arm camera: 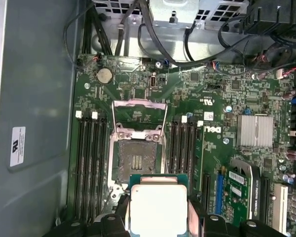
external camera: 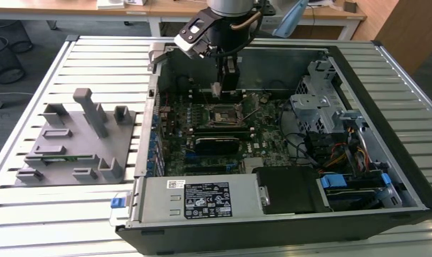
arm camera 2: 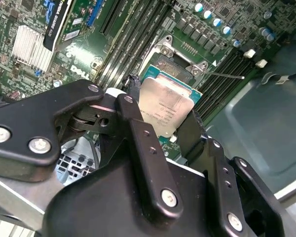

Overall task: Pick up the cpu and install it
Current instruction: 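Place the cpu into insertion slot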

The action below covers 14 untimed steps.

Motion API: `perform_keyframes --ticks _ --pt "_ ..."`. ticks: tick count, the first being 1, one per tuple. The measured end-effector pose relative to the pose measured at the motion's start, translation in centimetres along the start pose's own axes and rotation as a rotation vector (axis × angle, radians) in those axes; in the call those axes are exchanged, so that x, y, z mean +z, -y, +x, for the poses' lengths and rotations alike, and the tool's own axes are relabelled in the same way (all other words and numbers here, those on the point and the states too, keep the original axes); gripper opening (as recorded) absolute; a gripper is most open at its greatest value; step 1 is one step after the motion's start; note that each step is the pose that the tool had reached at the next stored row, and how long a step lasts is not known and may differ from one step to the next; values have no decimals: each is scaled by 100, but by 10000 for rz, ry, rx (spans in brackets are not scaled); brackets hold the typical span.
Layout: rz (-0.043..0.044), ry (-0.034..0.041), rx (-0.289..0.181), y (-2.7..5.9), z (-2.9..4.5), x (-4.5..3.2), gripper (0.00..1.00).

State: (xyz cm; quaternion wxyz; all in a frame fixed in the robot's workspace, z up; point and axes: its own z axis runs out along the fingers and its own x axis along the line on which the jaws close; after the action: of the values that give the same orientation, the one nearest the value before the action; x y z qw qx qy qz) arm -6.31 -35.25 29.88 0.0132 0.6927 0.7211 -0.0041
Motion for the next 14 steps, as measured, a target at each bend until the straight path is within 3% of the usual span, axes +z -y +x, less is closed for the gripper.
perform_keyframes --ticks 6,14 --pt "1 0 2 -67 4 54 54" --pt "1 1 2 -85 51 192 54"
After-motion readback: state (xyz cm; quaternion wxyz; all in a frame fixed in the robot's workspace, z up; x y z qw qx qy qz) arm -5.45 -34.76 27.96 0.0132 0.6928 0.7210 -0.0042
